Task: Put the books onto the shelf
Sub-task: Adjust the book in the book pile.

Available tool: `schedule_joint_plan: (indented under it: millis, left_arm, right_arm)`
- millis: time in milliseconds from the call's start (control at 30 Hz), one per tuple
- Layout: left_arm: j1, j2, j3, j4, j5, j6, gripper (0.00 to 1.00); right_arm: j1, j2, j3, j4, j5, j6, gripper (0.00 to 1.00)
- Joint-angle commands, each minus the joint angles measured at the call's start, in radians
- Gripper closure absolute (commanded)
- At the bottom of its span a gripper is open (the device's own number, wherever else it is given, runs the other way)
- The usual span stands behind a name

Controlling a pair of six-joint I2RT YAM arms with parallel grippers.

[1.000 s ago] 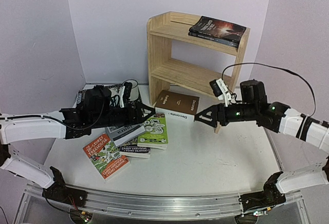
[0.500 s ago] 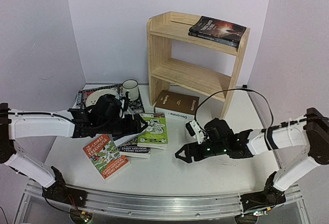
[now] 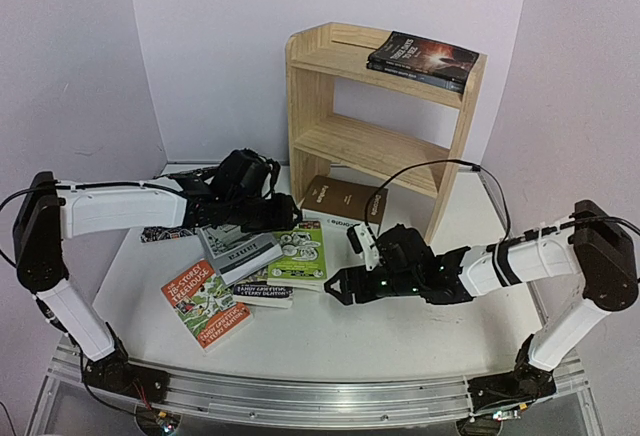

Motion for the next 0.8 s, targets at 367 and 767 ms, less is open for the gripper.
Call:
schedule_joint_plan:
  millis: [367,767]
  left_arm:
    - [0.100,0.250,0.199,-0.094,0.015,0.055,1.00]
    - [0.114,0.076,0.038,-0.400,-0.237,-0.133,1.00]
  right_arm:
    - [0.010,-0.107,-0.034,-0.056,0.112,-0.026,0.25]
    - [0.014,-0.090,-0.037,-0.061,0.123,-0.022,0.25]
